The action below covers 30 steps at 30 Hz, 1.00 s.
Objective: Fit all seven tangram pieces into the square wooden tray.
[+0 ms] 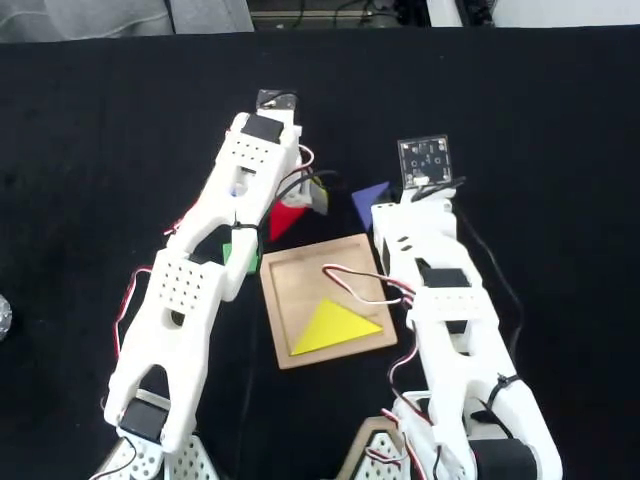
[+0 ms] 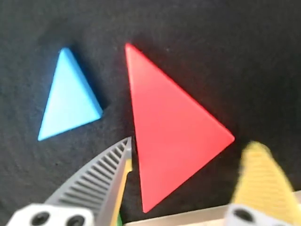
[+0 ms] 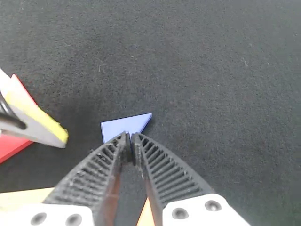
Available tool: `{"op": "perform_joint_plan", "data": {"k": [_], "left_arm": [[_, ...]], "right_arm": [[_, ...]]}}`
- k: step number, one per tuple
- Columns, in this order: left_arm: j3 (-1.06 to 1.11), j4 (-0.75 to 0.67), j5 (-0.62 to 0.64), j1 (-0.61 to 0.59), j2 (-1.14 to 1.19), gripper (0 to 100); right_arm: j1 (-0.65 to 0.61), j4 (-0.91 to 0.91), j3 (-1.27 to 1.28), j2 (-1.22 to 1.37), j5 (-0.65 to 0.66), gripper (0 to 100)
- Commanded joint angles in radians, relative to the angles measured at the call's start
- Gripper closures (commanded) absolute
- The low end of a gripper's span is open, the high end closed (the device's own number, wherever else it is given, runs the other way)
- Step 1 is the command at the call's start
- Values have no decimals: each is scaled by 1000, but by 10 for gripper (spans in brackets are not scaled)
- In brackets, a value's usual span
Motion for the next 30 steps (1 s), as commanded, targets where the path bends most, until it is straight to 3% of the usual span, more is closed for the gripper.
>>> {"op": "perform_joint_plan", "data": {"k": [1,21,26,30], "left_arm": [[-19,18,63,-2,-21,577],[-53,-64,35,-12,20,684],[-53,-64,84,-12,15,679],[-53,-57,100,-12,15,609]], "right_arm": [[11,-21,-10,-36,9,983],[9,-21,-10,-36,9,983],[9,-21,-10,-36,9,983],[9,-21,-10,-36,9,983]]}}
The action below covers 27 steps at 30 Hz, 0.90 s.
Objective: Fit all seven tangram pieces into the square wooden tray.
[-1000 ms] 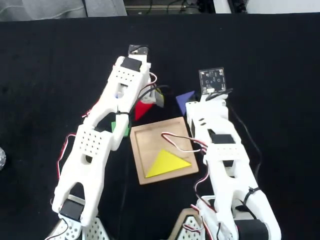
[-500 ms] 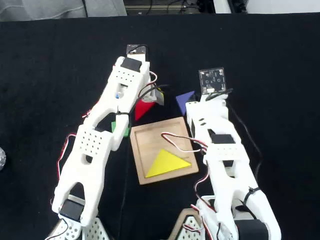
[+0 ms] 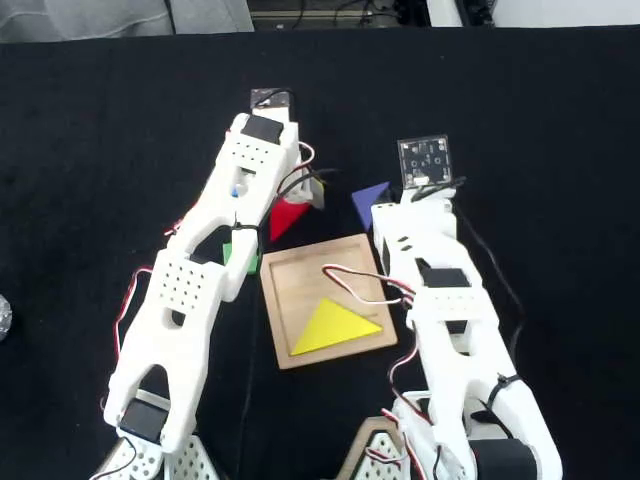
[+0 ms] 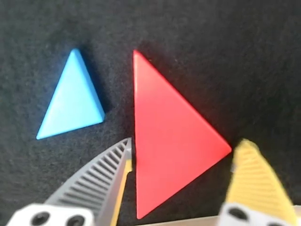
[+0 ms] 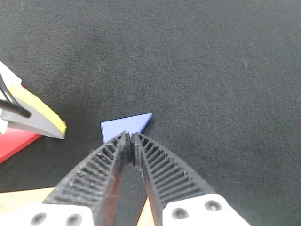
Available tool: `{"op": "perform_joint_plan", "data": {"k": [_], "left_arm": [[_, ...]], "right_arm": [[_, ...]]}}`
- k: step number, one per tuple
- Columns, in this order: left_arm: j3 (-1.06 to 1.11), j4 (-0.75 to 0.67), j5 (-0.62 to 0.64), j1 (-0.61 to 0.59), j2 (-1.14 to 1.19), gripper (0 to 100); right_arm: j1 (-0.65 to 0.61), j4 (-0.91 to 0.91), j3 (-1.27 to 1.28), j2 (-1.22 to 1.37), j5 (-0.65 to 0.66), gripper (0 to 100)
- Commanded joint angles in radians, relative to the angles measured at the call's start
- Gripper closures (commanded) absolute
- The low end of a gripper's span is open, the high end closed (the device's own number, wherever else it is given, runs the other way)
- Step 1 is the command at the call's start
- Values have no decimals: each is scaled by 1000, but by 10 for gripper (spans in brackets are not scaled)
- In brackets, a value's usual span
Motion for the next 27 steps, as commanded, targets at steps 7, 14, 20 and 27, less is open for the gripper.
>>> {"op": "perform_joint_plan", "data": {"k": [7,14,20,27], "left_arm": [[-94,-26,48,-12,3,609],[-101,-29,55,-22,5,609],[-87,-28,8,-19,5,609],[-87,5,-14,-18,5,609]], "right_arm": [[9,-21,-10,-36,9,983],[9,-21,-10,-36,9,983],[9,-21,-10,-36,9,983],[9,-21,-10,-36,9,983]]}}
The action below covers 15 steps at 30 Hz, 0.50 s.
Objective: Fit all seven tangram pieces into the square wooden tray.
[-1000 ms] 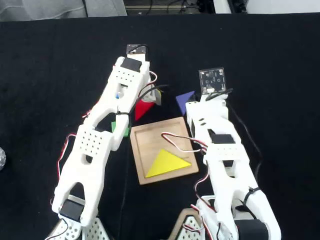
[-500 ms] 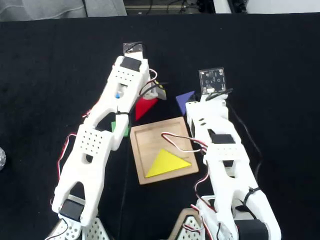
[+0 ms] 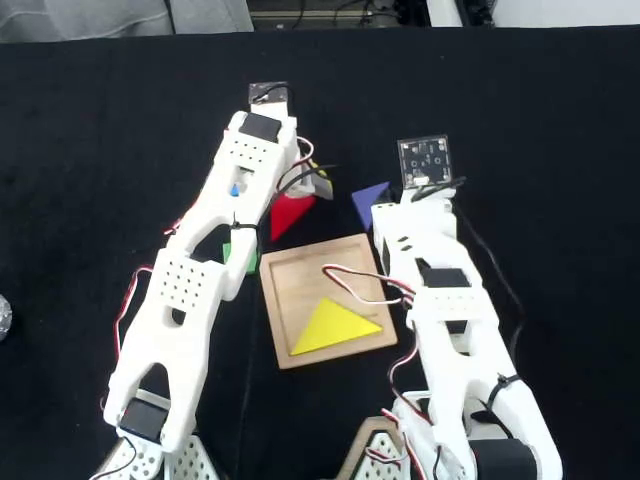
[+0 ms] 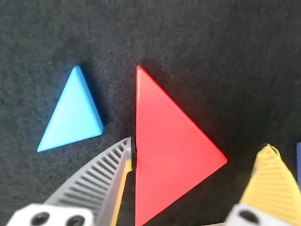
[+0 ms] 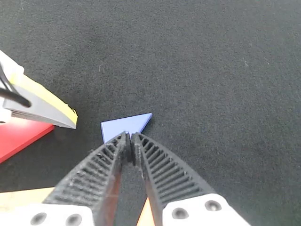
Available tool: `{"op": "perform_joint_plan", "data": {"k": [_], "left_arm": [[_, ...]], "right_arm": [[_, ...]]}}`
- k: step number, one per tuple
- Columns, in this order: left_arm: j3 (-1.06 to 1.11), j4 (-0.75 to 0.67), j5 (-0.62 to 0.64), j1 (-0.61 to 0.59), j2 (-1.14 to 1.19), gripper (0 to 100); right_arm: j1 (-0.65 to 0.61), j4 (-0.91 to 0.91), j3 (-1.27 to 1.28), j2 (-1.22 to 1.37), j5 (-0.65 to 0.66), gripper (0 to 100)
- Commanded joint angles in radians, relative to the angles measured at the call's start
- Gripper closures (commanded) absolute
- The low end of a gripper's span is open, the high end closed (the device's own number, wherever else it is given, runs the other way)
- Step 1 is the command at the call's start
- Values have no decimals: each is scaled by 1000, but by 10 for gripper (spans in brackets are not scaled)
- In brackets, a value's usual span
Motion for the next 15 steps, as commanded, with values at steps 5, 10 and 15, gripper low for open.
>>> {"op": "perform_joint_plan", "data": {"k": [5,10,15], "left_arm": [[-35,15,-11,-10,-9,613],[-35,9,-11,-13,-9,697],[-35,9,-11,-13,-9,697]], "right_arm": [[9,-21,-10,-36,9,983],[9,-21,-10,-36,9,983],[9,-21,-10,-36,9,983]]}}
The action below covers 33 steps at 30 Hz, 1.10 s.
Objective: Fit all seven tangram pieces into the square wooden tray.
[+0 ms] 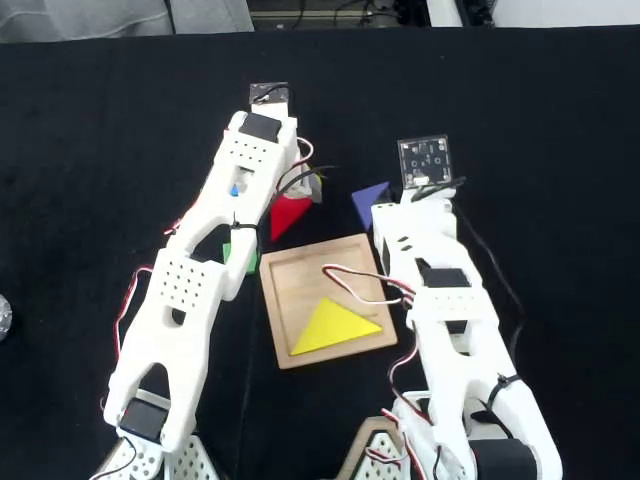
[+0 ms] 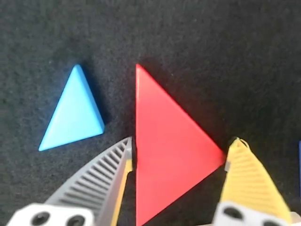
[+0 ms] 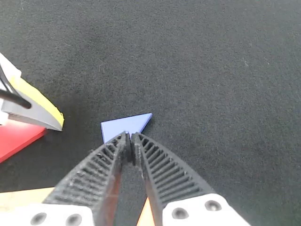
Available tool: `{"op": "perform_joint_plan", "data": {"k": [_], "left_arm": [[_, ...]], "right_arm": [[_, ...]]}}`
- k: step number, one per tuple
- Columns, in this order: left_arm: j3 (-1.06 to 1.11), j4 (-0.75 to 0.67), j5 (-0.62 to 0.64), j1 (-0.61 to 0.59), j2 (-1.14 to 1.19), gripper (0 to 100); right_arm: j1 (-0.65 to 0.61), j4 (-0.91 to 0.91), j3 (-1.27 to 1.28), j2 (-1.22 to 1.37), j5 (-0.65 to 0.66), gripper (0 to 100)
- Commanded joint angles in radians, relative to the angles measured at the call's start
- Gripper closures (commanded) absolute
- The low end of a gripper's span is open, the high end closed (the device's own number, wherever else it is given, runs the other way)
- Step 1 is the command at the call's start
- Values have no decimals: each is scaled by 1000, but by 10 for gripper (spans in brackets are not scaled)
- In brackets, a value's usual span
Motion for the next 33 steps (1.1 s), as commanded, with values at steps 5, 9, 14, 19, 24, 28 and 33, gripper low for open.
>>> {"op": "perform_joint_plan", "data": {"k": [5,9,14,19,24,28,33], "left_arm": [[-35,3,-3,-13,-9,700],[-35,6,-3,-15,-9,700],[-76,77,2,13,-23,700],[-159,107,5,15,-8,700],[-271,247,6,21,-52,700],[-254,261,54,21,-117,701],[58,261,170,74,-310,701]], "right_arm": [[9,-21,-10,-36,9,983],[9,-21,-10,-36,9,983],[9,-21,-12,-36,9,983],[9,-21,-12,-36,9,983],[11,-23,-12,-36,9,983],[15,-23,-12,-36,9,983],[17,-23,-12,-41,9,983]]}}
